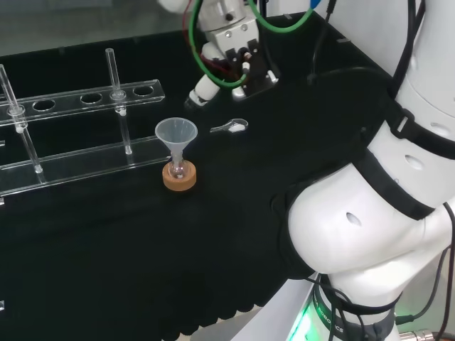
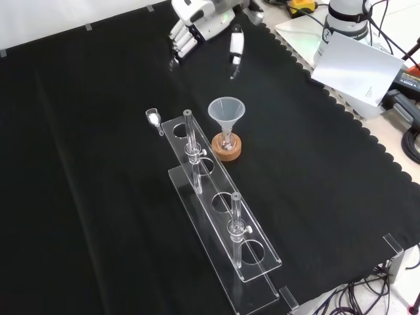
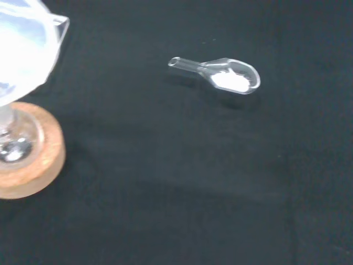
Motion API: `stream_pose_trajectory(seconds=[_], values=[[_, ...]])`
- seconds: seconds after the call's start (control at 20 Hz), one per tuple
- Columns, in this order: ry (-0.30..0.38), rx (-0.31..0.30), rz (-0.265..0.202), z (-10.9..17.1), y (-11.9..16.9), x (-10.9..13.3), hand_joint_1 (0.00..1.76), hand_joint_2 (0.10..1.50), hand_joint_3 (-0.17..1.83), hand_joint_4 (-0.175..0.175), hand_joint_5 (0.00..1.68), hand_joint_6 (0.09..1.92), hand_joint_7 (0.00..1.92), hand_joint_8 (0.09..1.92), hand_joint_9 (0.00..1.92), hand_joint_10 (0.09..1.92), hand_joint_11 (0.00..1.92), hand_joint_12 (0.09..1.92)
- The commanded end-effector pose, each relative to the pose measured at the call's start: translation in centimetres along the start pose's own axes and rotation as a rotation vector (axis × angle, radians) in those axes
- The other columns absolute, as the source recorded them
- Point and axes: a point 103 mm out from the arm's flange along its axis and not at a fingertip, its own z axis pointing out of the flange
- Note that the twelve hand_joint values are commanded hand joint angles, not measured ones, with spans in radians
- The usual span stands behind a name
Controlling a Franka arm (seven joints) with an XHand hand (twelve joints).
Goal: Pick up the weighing funnel.
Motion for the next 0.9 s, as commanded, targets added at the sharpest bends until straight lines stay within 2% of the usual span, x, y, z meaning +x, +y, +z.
stream_pose_trajectory(seconds=[0.05, 0.6, 0.9], values=[[0.056, -0.009, 0.030, 0.5, 0.8, -3.1, 0.44, 0.70, 0.13, -0.067, 0.38, 0.09, 0.22, 0.73, 0.50, 0.68, 0.38, 1.42], [0.081, -0.010, 0.030, 2.1, 4.2, -6.3, 0.46, 0.72, 0.12, -0.071, 0.41, 0.09, 0.29, 0.74, 0.59, 0.65, 0.46, 1.38], [0.081, 0.010, 0.014, 4.6, 7.3, -6.8, 0.62, 0.76, 0.14, -0.073, 0.47, 0.09, 0.41, 0.73, 0.75, 0.58, 0.55, 1.31]])
